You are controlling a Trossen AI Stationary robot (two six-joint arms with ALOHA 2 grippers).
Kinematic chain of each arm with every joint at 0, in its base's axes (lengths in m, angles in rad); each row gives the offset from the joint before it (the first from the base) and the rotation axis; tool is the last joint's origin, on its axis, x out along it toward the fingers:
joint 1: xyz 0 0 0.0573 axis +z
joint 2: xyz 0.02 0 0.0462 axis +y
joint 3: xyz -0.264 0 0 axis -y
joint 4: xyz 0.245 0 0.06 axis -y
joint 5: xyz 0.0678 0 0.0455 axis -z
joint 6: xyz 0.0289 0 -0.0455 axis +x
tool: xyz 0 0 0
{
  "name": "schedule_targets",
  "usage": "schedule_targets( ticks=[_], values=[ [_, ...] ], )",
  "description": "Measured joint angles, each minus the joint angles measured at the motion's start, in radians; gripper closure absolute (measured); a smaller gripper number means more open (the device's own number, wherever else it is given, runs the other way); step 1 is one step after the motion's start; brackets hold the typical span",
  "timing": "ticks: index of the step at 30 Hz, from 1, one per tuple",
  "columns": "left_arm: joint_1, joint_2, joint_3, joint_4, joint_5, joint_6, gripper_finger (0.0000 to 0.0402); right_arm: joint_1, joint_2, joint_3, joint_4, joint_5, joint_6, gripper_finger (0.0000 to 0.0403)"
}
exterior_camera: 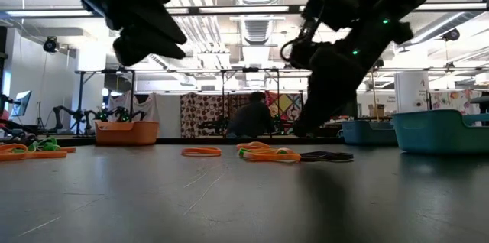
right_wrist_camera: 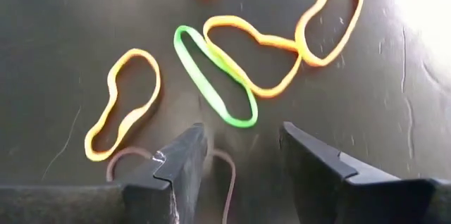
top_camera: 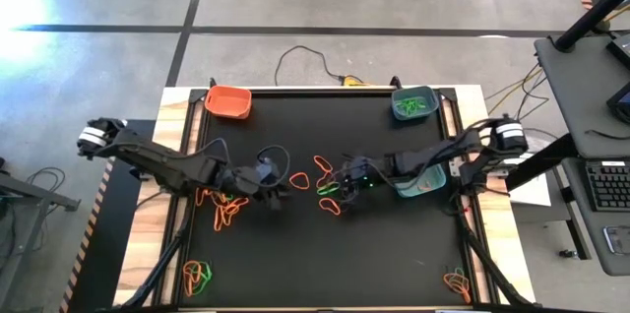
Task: Sort rubber bands into baskets
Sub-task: Put the green rubber band into the blue bin
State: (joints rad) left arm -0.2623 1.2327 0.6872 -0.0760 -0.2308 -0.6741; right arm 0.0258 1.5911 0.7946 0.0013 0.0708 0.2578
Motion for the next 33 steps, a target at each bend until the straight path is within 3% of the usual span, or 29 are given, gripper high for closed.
schedule_targets(
  ticks=[9, 14, 17, 22, 26, 33],
  values=[
    [-0.064, -0.009, 0.0, -0.018, -0.022, -0.043, 0.0287, -0.002, 0.123, 0.072, 0.005, -0.024, -0.127, 0.0196],
    [-0.064, -0.023, 0.0, -0.092, -0.023, -0.07, 0.0287, -0.011, 0.181, 0.103, 0.006, -0.019, -0.128, 0.0202],
    [-0.054, -0.048, 0.0, -0.098, -0.052, -0.075, 0.0287, -0.012, 0.204, 0.114, 0.004, -0.02, -0.13, 0.0227],
    [0.001, -0.063, 0.0, -0.091, -0.239, -0.057, 0.0287, -0.014, 0.214, 0.118, 0.001, -0.015, -0.143, 0.031],
    [0.092, -0.047, 0.0, -0.069, -0.262, -0.073, 0.0287, -0.015, 0.209, 0.12, -0.044, -0.014, -0.179, 0.0382],
    [0.308, -0.021, 0.0, 0.063, -0.249, 0.006, 0.0253, -0.032, 0.056, 0.106, -0.264, -0.021, -0.294, 0.0393]
  ],
)
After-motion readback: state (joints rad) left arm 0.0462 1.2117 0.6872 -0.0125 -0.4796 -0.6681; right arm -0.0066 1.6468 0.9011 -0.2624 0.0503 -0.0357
